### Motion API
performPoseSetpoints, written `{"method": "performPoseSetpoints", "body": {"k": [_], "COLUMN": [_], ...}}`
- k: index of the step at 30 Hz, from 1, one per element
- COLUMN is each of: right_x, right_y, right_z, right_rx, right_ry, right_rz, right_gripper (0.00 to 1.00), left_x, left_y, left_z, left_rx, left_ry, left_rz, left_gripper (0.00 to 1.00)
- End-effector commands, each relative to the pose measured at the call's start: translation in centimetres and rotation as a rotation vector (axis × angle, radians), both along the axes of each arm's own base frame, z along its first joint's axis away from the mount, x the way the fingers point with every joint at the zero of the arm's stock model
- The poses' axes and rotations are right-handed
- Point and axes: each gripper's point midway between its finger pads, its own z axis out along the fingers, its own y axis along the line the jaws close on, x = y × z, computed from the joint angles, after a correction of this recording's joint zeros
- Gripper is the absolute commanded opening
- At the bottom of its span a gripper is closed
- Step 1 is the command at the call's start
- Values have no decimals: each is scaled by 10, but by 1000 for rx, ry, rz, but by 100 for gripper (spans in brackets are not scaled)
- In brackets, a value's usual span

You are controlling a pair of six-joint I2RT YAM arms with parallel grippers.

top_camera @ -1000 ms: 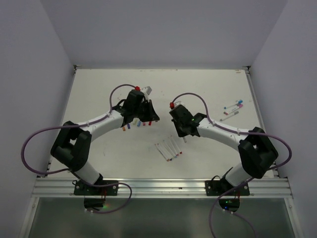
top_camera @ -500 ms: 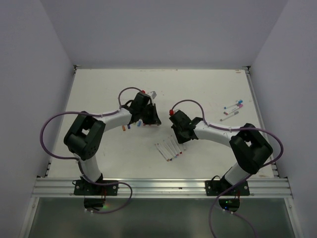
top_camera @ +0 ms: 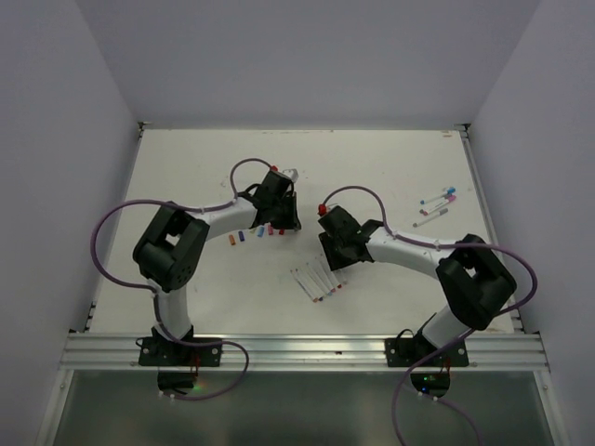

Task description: Open the pen caps

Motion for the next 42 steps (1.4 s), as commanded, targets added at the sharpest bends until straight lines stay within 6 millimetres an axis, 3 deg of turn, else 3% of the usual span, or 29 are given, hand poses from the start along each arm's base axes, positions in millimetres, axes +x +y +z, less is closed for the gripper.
{"method": "performPoseSetpoints", "body": {"k": [1, 7, 9, 12, 18, 20, 24, 29, 35, 42], "right_x": [20, 48, 58, 68, 84, 90, 99, 110, 125, 134], "right_y": [2, -21, -37, -60, -112, -133, -152, -181, -214, -249], "right_z": [33, 78, 95, 110, 106, 98, 83, 72, 57, 36], "right_rx": [23, 115, 133, 136, 153, 134, 146, 107, 108, 72], "right_ry": [-81, -152, -187, -211, -188, -173, -133, -142, -116, -87], "right_rz": [-48, -162, -214, -277, -461, -538, -626, -730, -838, -923], "right_gripper": [45, 46, 49, 50, 50, 51, 51, 51, 49, 48], "left_x": [13, 17, 17, 18, 17, 17, 18, 20, 22, 7], "left_y": [6, 18, 23, 29, 29, 28, 25, 23, 11, 4], "left_z": [3, -5, -9, -13, -7, -5, 1, 12, 60, 152], "left_rx": [84, 181, 213, 249, 247, 240, 227, 206, 108, -59], "left_ry": [-56, -64, -60, -61, -82, -87, -100, -125, -203, -343], "left_rz": [6, 24, 29, 34, 36, 31, 25, 22, -2, -41], "left_gripper": [0, 0, 0, 9, 27, 28, 36, 40, 41, 43]}}
